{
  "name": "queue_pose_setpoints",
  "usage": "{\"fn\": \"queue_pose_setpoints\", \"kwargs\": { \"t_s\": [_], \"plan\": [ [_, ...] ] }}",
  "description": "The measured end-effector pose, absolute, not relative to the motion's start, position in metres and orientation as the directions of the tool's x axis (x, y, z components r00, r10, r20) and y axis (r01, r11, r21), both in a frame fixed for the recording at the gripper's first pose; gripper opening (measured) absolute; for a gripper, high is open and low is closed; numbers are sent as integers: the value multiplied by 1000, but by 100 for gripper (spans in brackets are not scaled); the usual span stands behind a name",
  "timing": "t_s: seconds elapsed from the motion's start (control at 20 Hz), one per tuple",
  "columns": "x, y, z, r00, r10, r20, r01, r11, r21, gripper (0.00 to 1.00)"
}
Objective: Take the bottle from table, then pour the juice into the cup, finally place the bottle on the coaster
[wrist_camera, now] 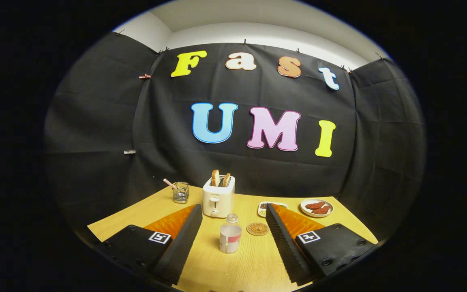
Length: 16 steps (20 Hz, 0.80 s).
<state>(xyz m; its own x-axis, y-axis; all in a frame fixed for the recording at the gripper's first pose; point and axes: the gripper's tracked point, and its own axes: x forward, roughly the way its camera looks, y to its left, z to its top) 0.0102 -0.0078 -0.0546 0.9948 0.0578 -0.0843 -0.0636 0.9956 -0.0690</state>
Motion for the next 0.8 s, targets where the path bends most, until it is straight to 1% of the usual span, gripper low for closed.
{"fn": "queue_pose_setpoints", "kwargs": {
  "t_s": [0.35, 0.5, 0.8],
  "plan": [
    [32, 5, -68, 993, 82, -87, -89, 993, -81, 97],
    [43, 5, -83, 994, 68, -86, -75, 994, -78, 97],
    [61, 0, -126, 992, 31, -126, -38, 998, -54, 97]
  ]
}}
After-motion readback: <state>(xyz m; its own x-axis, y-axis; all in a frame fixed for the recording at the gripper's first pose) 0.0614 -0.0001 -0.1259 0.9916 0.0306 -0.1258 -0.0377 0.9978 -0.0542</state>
